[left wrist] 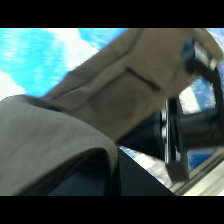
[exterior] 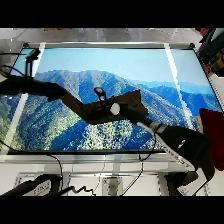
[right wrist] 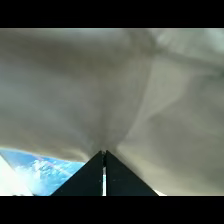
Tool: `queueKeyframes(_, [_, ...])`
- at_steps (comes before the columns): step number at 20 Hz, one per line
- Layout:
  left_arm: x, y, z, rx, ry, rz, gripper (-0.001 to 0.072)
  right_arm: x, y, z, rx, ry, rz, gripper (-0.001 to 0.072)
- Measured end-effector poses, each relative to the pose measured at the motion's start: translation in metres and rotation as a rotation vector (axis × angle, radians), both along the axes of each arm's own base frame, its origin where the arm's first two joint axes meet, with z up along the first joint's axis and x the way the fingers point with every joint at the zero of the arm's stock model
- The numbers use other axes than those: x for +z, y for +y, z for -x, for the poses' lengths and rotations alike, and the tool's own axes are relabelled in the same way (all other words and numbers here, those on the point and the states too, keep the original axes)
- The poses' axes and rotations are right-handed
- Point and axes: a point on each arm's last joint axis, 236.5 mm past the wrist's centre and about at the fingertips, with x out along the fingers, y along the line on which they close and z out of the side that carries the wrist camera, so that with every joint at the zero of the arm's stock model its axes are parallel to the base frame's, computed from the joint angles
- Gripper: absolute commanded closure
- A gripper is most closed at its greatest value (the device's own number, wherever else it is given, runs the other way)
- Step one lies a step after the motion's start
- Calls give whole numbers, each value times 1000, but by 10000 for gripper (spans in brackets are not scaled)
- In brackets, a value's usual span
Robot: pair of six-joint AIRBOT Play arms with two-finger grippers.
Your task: Fold the clothes and pants, and hang the long-sleeved shirts on hangers.
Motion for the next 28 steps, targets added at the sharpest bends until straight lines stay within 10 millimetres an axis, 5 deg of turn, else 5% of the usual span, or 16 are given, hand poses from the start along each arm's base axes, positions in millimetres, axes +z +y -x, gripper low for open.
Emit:
queueKeyframes(3, [-16, -61, -15, -45, 3, 63, 692, 36, -66, -56, -104, -67, 17, 698])
queueKeyframes(6, [-34, -147, -28, -77, -27, 135, 693, 79, -164, -106, -260, -118, 32, 699])
queueKeyframes(9, [-49, -231, -35, -90, -102, 185, 688, 104, -263, -125, -400, -114, 68, 698])
queueKeyframes(10, [-54, -256, -36, -86, -134, 198, 617, 107, -291, -126, -441, -104, 81, 697])
queueKeyframes(12, [-62, -292, -39, -63, -194, 220, -2, 105, -346, -123, -512, -63, 120, 591])
queueKeyframes(14, [-66, -314, -37, -51, -235, 234, 7, 102, -390, -119, -575, -36, 149, 389])
queueKeyframes(16, [-64, -323, -38, -39, -269, 242, 8, 95, -424, -116, -627, -10, 177, 354])
queueKeyframes(17, [-61, -323, -41, -28, -285, 247, 8, 88, -439, -114, -648, 6, 193, 280])
queueKeyframes(20, [-46, -311, -54, 5, -318, 258, 8, 56, -461, -104, -662, 101, 218, 258])
queueKeyframes(22, [-38, -295, -61, 15, -314, 255, 8, 26, -454, -94, -615, 205, 193, 229])
queueKeyframes(25, [-34, -269, -68, 14, -274, 242, 8, -9, -413, -84, -505, 357, 33, 72])
queueKeyframes(28, [-40, -247, -68, -3, -211, 220, 9, -30, -368, -85, -431, 442, -100, 37])
